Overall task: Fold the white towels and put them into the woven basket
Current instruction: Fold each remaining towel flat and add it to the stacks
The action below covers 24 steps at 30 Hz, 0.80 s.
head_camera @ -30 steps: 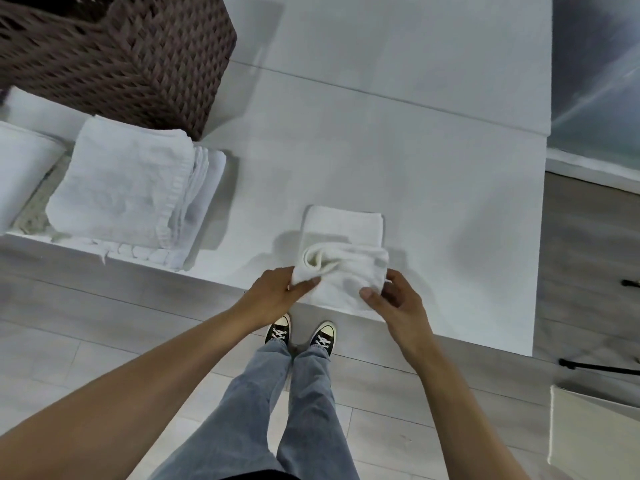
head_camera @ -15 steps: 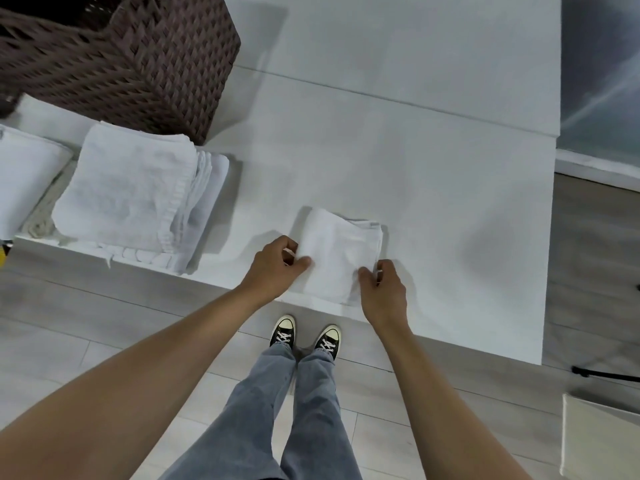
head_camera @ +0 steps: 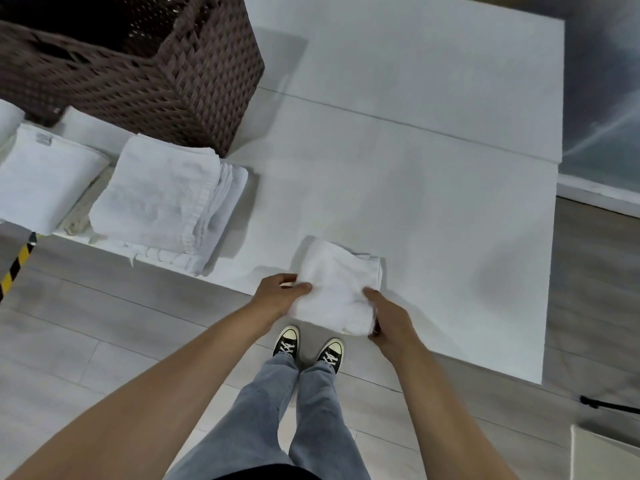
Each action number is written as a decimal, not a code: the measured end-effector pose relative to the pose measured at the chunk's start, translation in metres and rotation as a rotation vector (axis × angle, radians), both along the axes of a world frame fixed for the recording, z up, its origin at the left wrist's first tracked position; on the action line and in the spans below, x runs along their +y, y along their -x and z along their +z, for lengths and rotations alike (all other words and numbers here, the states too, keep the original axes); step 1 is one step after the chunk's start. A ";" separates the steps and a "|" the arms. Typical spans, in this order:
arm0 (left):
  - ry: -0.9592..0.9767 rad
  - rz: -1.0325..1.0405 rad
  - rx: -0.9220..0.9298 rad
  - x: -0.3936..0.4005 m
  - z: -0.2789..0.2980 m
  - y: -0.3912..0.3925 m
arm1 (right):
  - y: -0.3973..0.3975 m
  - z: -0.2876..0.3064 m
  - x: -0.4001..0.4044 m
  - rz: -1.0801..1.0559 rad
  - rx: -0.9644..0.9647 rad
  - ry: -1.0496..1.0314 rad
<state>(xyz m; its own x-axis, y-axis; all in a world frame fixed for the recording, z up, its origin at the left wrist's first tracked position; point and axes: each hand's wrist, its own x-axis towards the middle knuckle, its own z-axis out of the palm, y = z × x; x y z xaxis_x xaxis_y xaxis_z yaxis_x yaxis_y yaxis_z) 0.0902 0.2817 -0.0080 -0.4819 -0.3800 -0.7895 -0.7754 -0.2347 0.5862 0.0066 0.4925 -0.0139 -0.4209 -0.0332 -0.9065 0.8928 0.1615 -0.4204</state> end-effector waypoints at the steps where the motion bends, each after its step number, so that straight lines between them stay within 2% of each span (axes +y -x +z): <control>1: -0.015 0.009 0.011 -0.001 0.005 -0.004 | -0.002 0.004 0.002 -0.017 -0.039 0.070; 9: 0.026 0.098 0.118 -0.013 0.052 -0.039 | -0.014 0.037 -0.022 0.126 0.140 0.208; 18: 0.088 0.268 0.318 -0.071 0.112 -0.092 | -0.023 0.105 -0.110 0.311 0.308 0.358; 24: 0.117 0.312 0.412 -0.140 0.140 -0.140 | -0.057 0.130 -0.190 0.411 0.384 0.388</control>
<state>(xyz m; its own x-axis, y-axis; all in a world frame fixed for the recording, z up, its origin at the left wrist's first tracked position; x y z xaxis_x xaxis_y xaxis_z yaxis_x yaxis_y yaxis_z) 0.2307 0.1417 0.1320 -0.5936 -0.6287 -0.5024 -0.3789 -0.3324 0.8637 0.0633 0.3027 0.1160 -0.5943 -0.5513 -0.5856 0.5671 0.2291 -0.7912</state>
